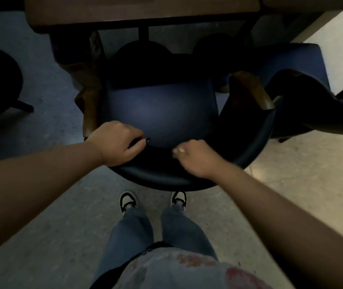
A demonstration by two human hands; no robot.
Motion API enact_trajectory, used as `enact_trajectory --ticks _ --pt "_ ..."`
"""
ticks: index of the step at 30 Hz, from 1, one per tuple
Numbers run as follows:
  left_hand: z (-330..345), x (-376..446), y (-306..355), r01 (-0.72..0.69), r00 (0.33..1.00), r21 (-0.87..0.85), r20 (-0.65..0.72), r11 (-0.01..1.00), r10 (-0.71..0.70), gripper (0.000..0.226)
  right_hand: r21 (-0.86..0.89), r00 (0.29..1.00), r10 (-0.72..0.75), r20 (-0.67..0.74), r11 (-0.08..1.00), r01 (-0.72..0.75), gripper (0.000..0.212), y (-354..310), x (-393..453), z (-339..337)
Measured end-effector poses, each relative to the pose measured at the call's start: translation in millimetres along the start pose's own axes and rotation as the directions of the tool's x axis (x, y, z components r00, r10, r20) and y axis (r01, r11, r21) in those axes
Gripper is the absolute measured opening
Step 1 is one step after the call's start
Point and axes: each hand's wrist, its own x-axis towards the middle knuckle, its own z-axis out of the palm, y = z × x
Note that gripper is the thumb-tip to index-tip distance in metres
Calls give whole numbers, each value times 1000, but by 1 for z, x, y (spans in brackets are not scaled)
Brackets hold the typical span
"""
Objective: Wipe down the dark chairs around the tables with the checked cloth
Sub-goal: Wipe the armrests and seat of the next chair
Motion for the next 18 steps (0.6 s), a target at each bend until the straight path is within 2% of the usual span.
enact_trajectory --ticks 2,5,9,15,18 --pt "4 -2 -3 19 998 -12 -54 1000 -20 55 97 999 -46 -11 994 46 37 -27 -1 16" --pt "4 -1 -1 31 998 -8 -52 999 -32 49 70 994 -113 -11 991 113 38 -27 -3 20" --pt "3 -1 0 39 996 2 -80 999 -38 43 -129 978 -175 110 974 189 32 23 -4 -4" --pt "3 -2 -1 54 994 -16 -99 998 -55 38 -334 981 -74 180 933 131 31 83 0 -54" --pt "4 -3 -2 56 993 -17 -102 998 -57 39 -534 978 -8 209 837 121 27 104 13 -85"
